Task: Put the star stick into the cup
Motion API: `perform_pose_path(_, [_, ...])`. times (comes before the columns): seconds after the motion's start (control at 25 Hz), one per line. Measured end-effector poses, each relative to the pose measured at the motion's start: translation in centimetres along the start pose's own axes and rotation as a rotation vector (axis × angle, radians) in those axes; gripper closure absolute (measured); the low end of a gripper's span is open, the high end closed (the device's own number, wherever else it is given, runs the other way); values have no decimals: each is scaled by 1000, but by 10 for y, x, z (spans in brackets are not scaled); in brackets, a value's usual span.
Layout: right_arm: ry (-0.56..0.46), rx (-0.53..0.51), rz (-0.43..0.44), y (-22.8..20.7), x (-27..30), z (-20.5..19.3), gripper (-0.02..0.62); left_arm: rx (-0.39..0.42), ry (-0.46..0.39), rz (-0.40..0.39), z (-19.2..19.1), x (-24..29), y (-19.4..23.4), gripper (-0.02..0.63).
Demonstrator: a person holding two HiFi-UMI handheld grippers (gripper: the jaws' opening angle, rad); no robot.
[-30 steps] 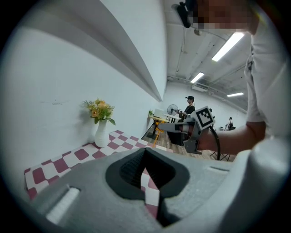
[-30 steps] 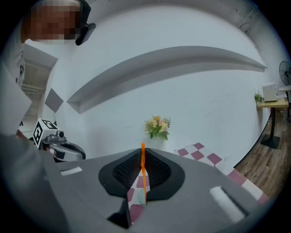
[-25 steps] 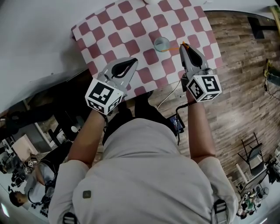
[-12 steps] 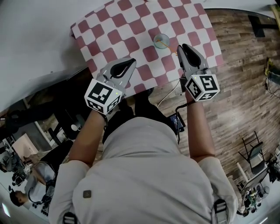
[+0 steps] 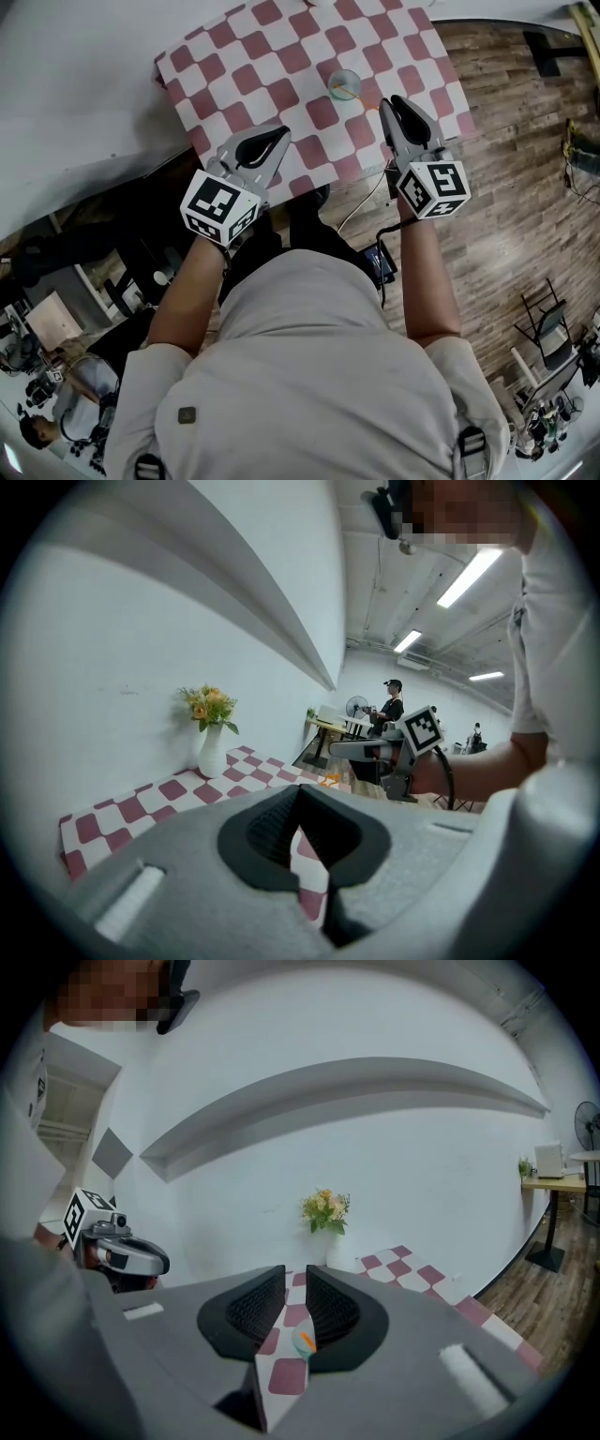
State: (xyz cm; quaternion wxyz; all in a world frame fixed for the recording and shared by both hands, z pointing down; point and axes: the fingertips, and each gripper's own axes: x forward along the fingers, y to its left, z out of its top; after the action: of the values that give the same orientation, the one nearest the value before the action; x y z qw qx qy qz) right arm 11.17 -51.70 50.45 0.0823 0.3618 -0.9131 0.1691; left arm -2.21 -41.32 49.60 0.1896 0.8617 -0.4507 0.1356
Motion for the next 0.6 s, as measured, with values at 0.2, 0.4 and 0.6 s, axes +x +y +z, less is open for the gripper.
perform_pose_path(0.2, [-24,-19,-21,17,-19,7,512,18,-19,-18,2,-15,-8,604])
perform_pose_path(0.4, [-31,-33,-41,40,-39,6,518,35,-55,-24,8,-38,-11,604])
perform_pose_path(0.6, [-41,-60,-59,70,-58,12,545,47,-98,-24,16,-72,-12,604])
